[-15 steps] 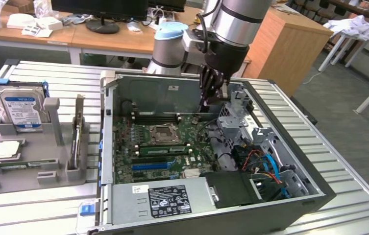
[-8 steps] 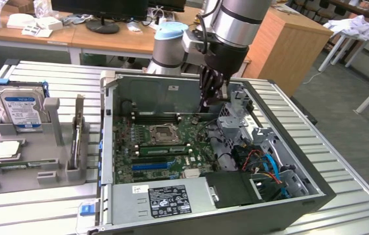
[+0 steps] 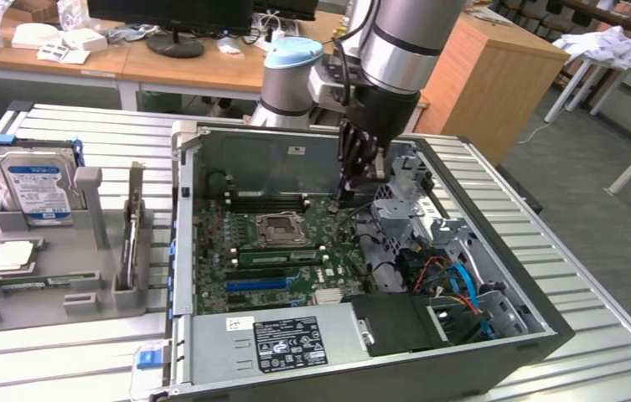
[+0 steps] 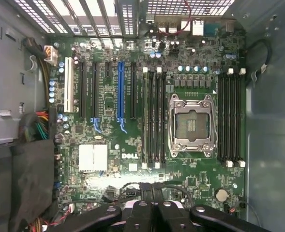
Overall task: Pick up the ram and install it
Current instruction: 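Press down the ram until it locks into place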
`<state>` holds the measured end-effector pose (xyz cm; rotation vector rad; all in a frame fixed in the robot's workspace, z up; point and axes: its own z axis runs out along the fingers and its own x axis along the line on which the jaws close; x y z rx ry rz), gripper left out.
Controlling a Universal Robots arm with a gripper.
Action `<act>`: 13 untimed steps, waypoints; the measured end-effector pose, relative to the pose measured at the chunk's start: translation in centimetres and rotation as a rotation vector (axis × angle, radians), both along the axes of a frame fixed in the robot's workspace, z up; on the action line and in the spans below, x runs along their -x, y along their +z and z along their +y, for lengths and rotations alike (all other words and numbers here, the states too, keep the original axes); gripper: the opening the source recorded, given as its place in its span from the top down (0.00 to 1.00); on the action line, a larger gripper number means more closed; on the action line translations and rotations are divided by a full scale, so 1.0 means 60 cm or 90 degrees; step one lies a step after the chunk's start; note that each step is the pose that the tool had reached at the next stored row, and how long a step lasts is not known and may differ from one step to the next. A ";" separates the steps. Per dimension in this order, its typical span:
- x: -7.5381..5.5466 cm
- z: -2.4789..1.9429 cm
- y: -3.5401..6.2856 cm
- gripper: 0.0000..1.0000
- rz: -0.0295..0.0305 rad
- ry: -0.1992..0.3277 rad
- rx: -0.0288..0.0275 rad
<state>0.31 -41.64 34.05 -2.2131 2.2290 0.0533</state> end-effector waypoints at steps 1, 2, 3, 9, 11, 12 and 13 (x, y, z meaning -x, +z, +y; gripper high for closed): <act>0.000 0.0000 -0.003 0.89 0.0000 0.000 0.0001; 0.000 0.0000 -0.006 0.89 0.0000 0.000 0.0001; 0.000 0.0000 -0.009 0.89 0.0000 0.000 0.0001; 0.000 0.0000 -0.025 0.89 0.0000 0.000 0.0001; 0.000 0.0000 -0.030 0.89 0.0000 0.000 0.0001; 0.000 0.0000 -0.032 0.89 0.0000 0.000 0.0001; 0.000 0.0000 -0.035 0.89 0.0000 0.000 0.0001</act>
